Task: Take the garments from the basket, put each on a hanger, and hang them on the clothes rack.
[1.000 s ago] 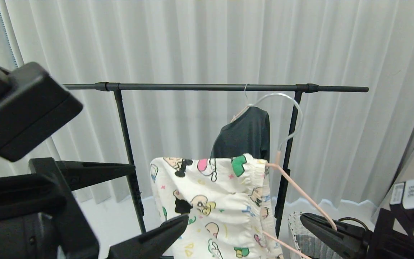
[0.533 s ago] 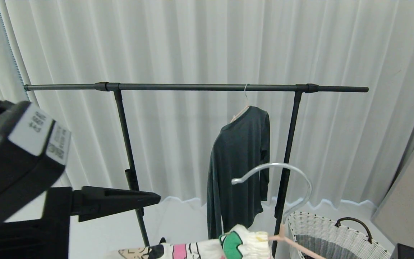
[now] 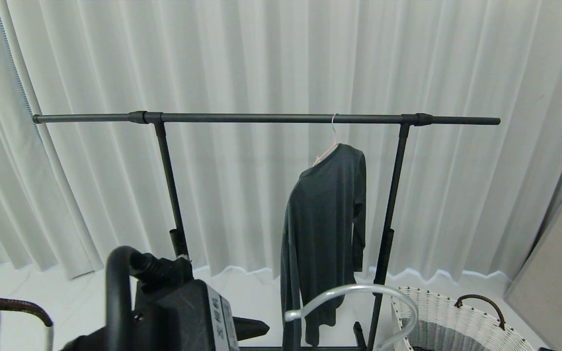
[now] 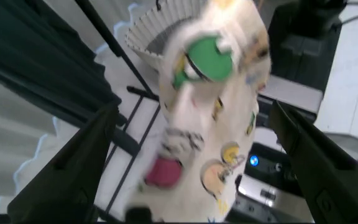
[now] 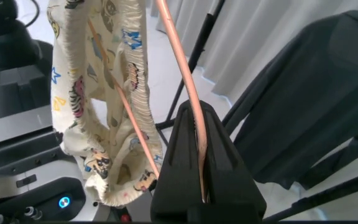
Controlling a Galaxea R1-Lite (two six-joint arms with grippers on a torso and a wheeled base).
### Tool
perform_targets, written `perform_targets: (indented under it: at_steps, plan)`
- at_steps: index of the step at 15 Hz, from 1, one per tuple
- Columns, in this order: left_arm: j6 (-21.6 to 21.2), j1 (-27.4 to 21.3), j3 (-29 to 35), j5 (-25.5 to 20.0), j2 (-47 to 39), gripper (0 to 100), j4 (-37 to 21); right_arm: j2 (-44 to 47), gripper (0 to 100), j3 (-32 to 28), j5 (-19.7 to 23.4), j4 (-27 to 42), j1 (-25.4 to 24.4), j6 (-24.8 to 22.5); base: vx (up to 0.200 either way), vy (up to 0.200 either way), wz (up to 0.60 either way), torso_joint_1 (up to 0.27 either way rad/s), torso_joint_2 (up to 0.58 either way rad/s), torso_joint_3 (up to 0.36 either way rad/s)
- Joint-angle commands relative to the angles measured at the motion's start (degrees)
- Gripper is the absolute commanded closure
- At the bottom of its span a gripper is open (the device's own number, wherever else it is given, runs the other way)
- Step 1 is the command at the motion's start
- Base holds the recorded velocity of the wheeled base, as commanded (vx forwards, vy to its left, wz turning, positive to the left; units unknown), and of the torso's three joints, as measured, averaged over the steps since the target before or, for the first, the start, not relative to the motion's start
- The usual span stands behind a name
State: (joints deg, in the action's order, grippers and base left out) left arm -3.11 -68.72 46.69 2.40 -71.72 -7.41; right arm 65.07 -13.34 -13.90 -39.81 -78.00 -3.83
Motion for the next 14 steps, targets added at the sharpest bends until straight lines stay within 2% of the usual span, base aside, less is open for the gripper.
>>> perform_targets:
  at_steps: [1,4,5,12,13,14]
  plan:
    - [-0.06,0.25,-1.51,-0.47,-0.97,0,0.64,0.23,100,-0.11,0.01,0.0,-0.84,-0.3,0.0,0.0,0.0,0.0,0.0,0.0]
    - [-0.23,0.25,-1.87,-3.28,-0.88,0,0.91,0.14,100,-0.29,0.01,0.0,-0.84,-1.53,0.0,0.0,0.0,0.0,0.0,0.0]
    - [-0.23,0.25,-1.87,-3.28,-0.88,100,0.91,0.14,100,-0.29,0.01,-0.09,-0.84,-1.53,0.0,0.0,0.0,0.0,0.0,0.0]
    - [0.03,0.16,-2.13,-3.28,-0.62,100,1.0,-0.12,100,-0.29,-0.08,0.0,-0.84,-1.71,0.0,0.0,0.0,0.0,0.0,0.0]
    - [0.03,0.16,-2.31,-3.1,-0.62,100,1.0,-0.03,0,-0.29,-0.17,0.0,-0.84,-1.8,0.0,0.0,0.0,0.0,0.0,0.0]
    - [-0.06,0.16,-2.57,-2.93,-0.53,100,1.0,-0.12,0,-0.29,-0.25,0.0,-0.84,-2.06,0.0,0.0,0.0,0.0,0.0,0.0]
